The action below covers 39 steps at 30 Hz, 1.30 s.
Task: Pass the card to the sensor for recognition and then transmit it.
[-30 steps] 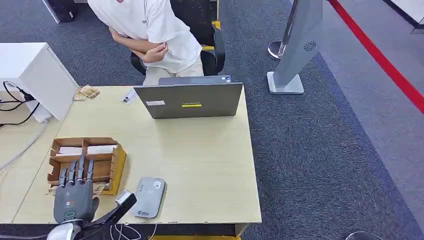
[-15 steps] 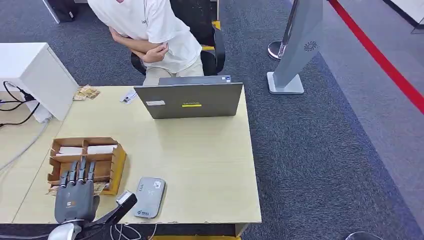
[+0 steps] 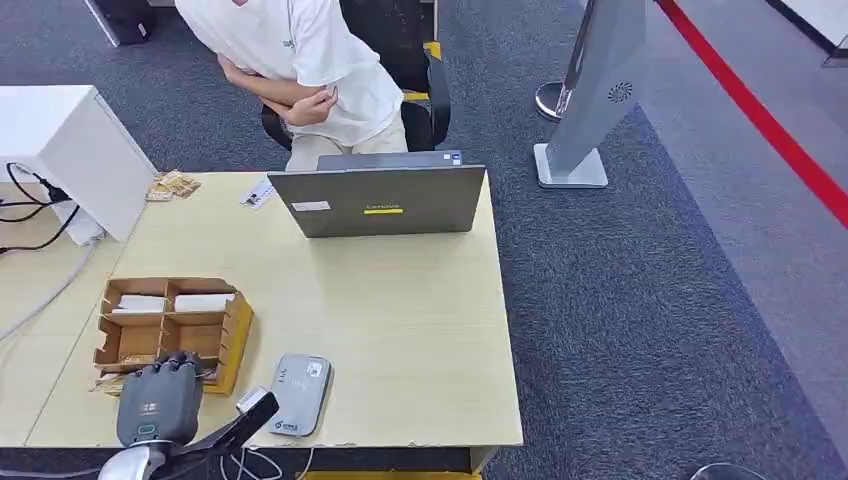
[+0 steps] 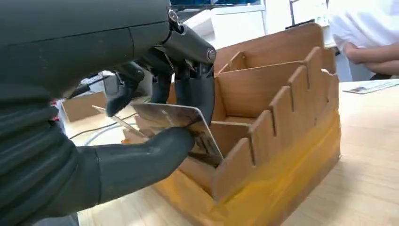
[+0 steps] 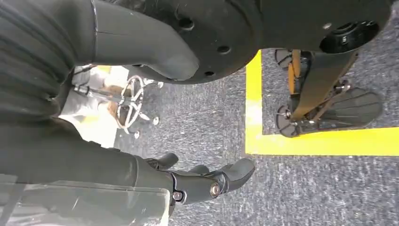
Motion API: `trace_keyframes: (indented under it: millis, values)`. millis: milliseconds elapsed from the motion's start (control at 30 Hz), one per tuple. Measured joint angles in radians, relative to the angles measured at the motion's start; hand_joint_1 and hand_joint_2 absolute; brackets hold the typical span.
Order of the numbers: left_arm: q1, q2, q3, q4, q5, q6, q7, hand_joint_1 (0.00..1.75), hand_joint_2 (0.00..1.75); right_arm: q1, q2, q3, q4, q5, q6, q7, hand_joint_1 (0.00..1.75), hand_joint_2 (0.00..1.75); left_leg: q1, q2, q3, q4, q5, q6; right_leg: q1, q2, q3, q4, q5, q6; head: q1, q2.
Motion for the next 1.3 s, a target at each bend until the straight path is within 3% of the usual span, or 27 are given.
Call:
trace_keyframes:
  millis: [800, 967, 1300]
  values:
    - [-0.006, 0.015, -0.007, 0.002, -0.022, -0.022, 0.005, 1.75, 1.75, 0.0, 0.0, -0.018, -0.001, 0.013, 0.005, -0.019, 0.0, 1.75, 0.0, 0.0, 0.001, 0.0, 0.0, 0.0, 0.0, 0.0, 0.0, 0.0, 0.0, 0.0, 0.0, 0.0]
    - [-0.01, 0.072, -0.045, -0.058, -0.037, -0.075, -0.01, 1.75, 1.75, 0.0, 0.0, -0.036, -0.001, 0.012, 0.006, -0.022, 0.0, 1.75, 0.0, 0.0, 0.001, 0.0, 0.001, -0.001, 0.0, 0.0, 0.0, 0.0, 0.0, 0.0, 0.0, 0.0]
    - [-0.064, 0.221, -0.132, -0.242, -0.031, -0.108, -0.078, 1.75, 1.75, 0.001, 0.003, -0.067, -0.001, 0.013, 0.007, -0.016, 0.0, 1.75, 0.0, 0.0, 0.001, 0.0, 0.001, -0.001, 0.0, 0.0, 0.0, 0.0, 0.0, 0.0, 0.0, 0.0]
